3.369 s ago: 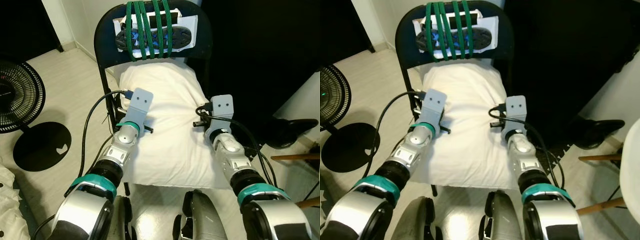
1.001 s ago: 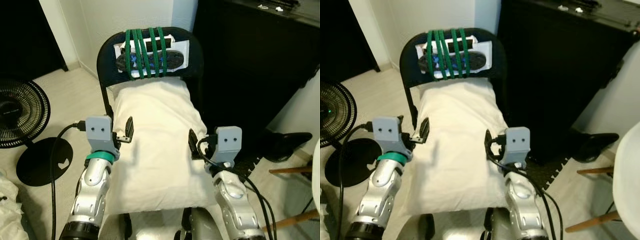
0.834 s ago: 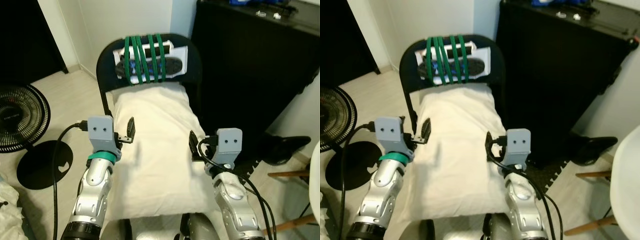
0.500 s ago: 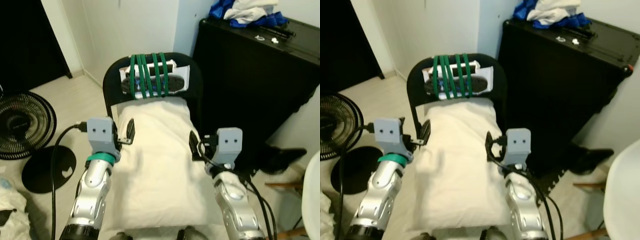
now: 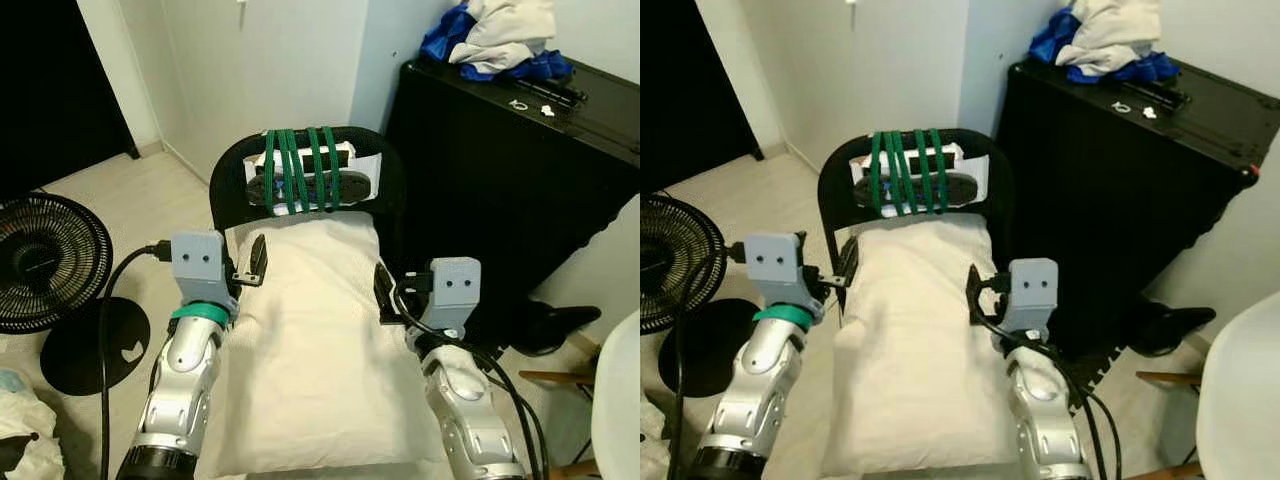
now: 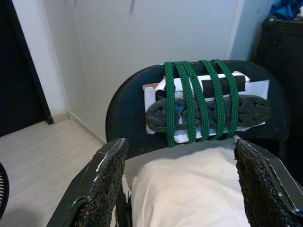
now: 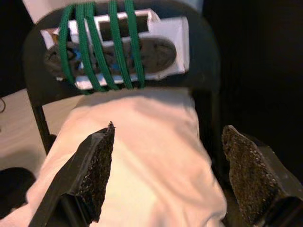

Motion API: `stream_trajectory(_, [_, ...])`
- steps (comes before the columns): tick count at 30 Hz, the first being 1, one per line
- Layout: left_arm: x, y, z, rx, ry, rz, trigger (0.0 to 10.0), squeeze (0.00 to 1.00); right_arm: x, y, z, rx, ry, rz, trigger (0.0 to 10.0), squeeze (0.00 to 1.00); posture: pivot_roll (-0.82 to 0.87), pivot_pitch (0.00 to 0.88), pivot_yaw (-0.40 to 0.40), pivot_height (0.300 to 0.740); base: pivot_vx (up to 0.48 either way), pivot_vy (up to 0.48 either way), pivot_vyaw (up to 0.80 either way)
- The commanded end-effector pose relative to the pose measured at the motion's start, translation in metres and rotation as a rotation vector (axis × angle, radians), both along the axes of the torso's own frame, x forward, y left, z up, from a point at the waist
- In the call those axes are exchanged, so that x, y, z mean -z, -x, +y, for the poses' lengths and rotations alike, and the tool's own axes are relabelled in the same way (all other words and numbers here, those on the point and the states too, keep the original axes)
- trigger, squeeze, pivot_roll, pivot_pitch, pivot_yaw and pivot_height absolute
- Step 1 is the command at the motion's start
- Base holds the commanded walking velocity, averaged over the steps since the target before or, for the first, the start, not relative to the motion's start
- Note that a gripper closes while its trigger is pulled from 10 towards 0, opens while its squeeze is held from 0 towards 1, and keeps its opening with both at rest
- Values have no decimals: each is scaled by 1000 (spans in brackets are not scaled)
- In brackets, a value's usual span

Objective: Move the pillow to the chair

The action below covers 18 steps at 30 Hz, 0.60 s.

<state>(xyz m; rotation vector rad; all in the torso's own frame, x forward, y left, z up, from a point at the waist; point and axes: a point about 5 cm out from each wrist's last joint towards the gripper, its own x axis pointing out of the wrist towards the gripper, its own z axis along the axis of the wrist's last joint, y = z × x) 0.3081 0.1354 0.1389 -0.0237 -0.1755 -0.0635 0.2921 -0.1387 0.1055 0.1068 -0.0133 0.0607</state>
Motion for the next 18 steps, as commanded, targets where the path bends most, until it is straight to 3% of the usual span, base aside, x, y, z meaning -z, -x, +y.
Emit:
stream_trajectory(1, [4,1,0,-6,4,25,10000,0,8,5,-6,10,-82,50,10000,0,12,30,44,740,0,0,0])
stream_trajectory(3, [4,1,1,-8,5,26,10000,0,6,5,-6,0,-115,43,10000,0,12,30,44,740,0,0,0])
stream_trajectory(7, [4,0,2,-10,4,31,10000,0,7,8,-4,-35,-72,36,10000,0,10,37,51,740,0,0,0])
stream_trajectory(13, [4,-2,2,-9,2,37,10000,0,6,6,-9,30,-84,38,10000,0,5,43,62,740,0,0,0])
stream_trajectory(18, [11,-5,9,-14,-33,82,10000,0,4,3,-16,77,50,19,10000,0,-3,48,72,740,0,0,0])
